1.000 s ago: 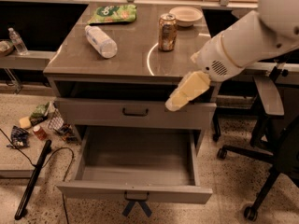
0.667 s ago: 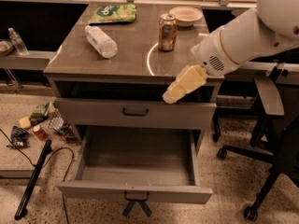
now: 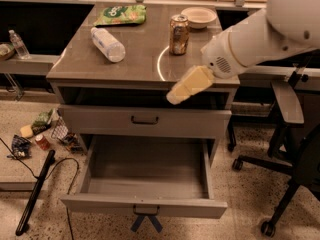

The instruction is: Place blue plastic bottle into middle drawer

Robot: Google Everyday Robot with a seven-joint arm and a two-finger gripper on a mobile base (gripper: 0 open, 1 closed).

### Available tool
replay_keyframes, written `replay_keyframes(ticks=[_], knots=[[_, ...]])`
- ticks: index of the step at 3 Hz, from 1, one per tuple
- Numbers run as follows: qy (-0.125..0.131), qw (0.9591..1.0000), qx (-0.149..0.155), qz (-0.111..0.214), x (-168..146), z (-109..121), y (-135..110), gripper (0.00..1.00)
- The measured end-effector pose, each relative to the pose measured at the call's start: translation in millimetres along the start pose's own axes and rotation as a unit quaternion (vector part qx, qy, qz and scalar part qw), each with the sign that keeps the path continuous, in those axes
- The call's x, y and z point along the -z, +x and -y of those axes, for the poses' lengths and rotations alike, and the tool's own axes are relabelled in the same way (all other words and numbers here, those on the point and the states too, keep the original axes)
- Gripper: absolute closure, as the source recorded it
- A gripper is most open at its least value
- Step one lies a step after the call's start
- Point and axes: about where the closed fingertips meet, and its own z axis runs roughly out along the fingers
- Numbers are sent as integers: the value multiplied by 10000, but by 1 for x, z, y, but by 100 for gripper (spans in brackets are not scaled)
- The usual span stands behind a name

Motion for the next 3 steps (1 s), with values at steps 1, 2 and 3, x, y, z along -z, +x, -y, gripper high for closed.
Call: replay_keyframes(ticks=[1, 2, 3], knots=[[100, 9971, -284, 692, -46, 22, -46, 0], [18, 9901, -661, 1238, -102, 33, -87, 0], [54, 9776, -1061, 1816, -174, 45, -144, 0]])
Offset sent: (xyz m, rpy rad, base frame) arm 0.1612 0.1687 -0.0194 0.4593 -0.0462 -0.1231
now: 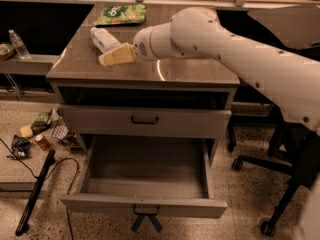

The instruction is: Place blue plastic bottle into middle drawer

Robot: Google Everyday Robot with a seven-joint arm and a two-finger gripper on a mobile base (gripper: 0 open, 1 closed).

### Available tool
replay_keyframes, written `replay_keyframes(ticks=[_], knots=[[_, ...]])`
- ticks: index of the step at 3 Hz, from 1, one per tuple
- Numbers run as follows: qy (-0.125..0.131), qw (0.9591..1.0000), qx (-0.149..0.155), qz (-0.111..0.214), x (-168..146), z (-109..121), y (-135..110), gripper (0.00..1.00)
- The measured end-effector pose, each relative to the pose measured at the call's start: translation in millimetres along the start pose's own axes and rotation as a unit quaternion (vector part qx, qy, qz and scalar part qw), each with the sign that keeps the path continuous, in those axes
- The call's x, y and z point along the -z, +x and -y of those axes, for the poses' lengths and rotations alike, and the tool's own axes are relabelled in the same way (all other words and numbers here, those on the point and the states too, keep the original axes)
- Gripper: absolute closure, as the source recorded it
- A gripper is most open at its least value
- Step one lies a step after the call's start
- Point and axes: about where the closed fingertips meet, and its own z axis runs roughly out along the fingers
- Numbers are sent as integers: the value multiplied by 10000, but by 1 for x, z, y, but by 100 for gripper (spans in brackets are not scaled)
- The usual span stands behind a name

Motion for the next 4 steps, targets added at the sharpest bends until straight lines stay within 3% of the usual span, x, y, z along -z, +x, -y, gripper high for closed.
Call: replay_keyframes(ticks=[1, 2, 3, 4], knots=[[130, 9994, -129, 304, -57, 6, -23, 0], [179, 9992, -173, 327, -91, 9, -30, 0], [251, 9993, -159, 205, -112, 22, -22, 17], [138, 9998, -119, 70, -130, 26, -7, 48]])
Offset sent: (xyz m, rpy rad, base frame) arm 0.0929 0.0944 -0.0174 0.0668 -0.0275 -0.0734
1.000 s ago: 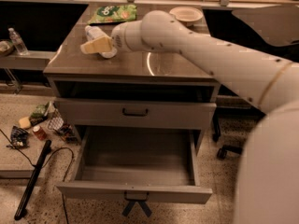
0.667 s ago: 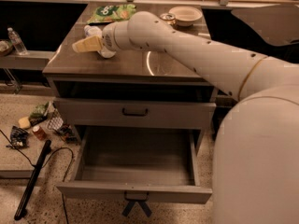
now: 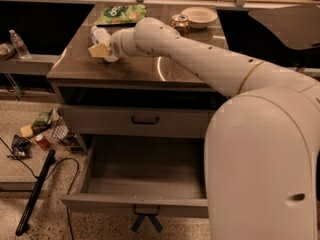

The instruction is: Place blue plastic bottle into middle drawer

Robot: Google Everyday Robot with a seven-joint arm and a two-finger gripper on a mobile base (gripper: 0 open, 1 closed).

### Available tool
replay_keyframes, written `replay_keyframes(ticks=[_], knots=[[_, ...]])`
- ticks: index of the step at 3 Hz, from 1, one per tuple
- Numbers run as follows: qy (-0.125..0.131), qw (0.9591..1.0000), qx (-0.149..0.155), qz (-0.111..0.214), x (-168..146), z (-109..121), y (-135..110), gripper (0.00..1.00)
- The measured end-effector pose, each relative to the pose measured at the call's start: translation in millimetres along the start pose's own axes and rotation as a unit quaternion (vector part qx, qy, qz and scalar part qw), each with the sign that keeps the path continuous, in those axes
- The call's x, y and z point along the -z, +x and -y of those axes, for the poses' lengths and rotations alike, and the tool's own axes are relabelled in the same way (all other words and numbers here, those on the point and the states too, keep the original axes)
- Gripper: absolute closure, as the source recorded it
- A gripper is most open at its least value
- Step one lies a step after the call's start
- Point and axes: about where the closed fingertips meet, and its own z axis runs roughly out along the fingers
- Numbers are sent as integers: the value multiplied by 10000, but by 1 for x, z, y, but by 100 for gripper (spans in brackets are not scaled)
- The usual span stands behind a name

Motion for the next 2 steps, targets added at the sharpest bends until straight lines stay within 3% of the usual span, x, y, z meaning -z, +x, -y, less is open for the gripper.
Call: replay_keyframes(ticks=[1, 2], knots=[[-39, 10000, 43, -37, -2, -1, 1, 79], [-60, 9999, 57, -57, 3, -2, 1, 100]])
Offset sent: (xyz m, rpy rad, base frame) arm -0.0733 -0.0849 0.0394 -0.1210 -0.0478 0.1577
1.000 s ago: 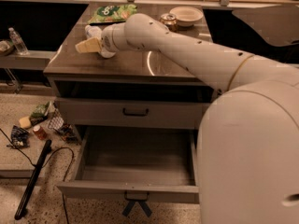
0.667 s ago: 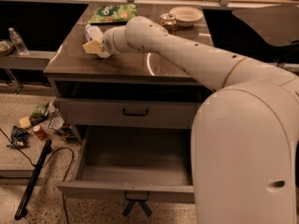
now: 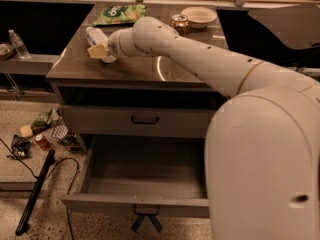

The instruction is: Place blue plastic bottle into middle drawer

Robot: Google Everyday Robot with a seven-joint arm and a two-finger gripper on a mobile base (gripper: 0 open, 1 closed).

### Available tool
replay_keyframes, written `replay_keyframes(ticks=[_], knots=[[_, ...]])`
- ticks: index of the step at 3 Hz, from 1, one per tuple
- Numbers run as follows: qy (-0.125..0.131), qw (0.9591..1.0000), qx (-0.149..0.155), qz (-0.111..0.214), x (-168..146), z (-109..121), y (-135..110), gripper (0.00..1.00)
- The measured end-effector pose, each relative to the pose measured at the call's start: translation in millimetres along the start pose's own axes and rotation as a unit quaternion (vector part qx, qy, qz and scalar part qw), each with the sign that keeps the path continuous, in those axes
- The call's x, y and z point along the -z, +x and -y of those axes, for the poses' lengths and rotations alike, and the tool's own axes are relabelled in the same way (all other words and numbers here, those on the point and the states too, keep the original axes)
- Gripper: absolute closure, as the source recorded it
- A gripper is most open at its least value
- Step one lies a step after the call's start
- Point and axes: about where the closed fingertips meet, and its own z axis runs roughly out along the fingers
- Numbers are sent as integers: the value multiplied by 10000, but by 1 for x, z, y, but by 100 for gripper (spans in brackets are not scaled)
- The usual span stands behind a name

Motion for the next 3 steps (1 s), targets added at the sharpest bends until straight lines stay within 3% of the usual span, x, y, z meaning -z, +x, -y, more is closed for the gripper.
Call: replay_keyframes(ticks=[1, 2, 3], knots=[[-249, 9993, 168, -235, 58, -12, 28, 100], [-846, 9938, 409, -602, 132, -68, 69, 100], [-1568, 9827, 439, -880, 197, -122, 118, 100]])
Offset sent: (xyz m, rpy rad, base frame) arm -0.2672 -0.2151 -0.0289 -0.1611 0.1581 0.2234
